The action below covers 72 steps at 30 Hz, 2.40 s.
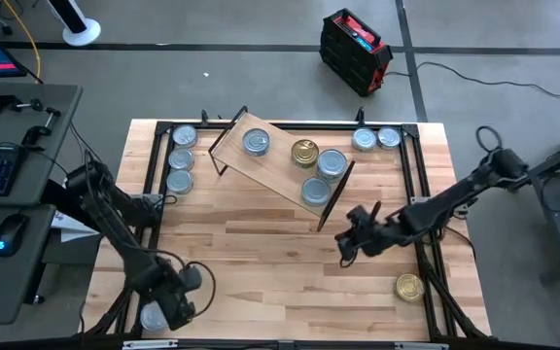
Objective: Stack canned seafood by type on shelf
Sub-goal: Stack the white-green tuna can on top of the other white-green tuna cans on the shelf
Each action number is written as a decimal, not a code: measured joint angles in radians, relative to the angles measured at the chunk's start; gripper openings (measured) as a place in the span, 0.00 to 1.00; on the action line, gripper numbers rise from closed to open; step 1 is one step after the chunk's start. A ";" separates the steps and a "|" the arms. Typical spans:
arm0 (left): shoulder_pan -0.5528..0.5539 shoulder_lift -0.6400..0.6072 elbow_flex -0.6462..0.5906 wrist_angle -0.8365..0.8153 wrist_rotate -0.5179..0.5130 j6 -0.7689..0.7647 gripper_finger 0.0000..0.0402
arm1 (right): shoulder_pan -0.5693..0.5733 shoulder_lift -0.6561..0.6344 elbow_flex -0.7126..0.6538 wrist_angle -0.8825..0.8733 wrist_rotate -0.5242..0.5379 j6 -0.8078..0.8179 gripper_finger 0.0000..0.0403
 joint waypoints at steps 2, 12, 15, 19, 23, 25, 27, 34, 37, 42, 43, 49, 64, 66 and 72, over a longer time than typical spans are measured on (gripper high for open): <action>-0.008 0.015 0.000 0.009 0.094 -0.010 0.00 | 0.008 0.059 0.000 0.050 -0.041 0.010 0.04; -0.085 0.135 0.001 0.035 0.240 -0.068 0.00 | 0.014 0.245 0.000 0.329 -0.131 -0.019 0.00; -0.084 0.171 0.000 0.035 0.242 -0.068 0.00 | 0.014 0.244 0.001 0.339 -0.132 -0.019 0.00; -0.085 0.210 0.000 0.041 0.241 -0.051 0.00 | 0.014 0.225 0.009 0.341 -0.141 -0.058 0.00; -0.076 0.228 0.001 0.045 0.218 -0.011 0.00 | 0.019 0.188 0.030 0.335 -0.157 -0.095 0.00; -0.056 0.224 0.002 0.051 0.168 0.006 0.00 | 0.027 0.170 0.045 0.328 -0.155 -0.107 0.00; -0.019 0.222 0.005 0.068 0.113 0.039 0.00 | 0.038 0.153 0.062 0.323 -0.148 -0.124 0.00; 0.162 0.222 0.005 0.269 -0.266 0.273 0.00 | 0.091 0.135 0.125 0.310 -0.122 -0.173 0.00; 0.252 0.230 -0.001 0.408 -0.406 0.403 0.00 | 0.112 0.135 0.153 0.302 -0.121 -0.185 0.00; 0.410 0.237 0.000 0.686 -0.474 0.615 0.00 | 0.135 0.134 0.191 0.269 -0.120 -0.208 0.00; 0.434 0.240 0.000 0.721 -0.469 0.643 0.00 | 0.138 0.134 0.198 0.257 -0.115 -0.212 0.00; 0.492 0.186 0.030 0.697 -0.388 0.759 0.00 | 0.145 0.136 0.228 0.254 -0.084 -0.219 0.00; 0.343 0.098 -0.118 0.710 -0.500 0.785 0.00 | 0.031 0.446 0.262 0.405 -0.256 -0.265 0.00; 0.357 0.097 -0.174 0.807 -0.504 0.768 0.00 | 0.016 0.511 0.302 0.364 -0.275 -0.290 0.00; 0.404 0.097 -0.288 0.901 -0.501 0.770 0.00 | -0.020 0.678 0.481 0.213 -0.271 -0.417 0.00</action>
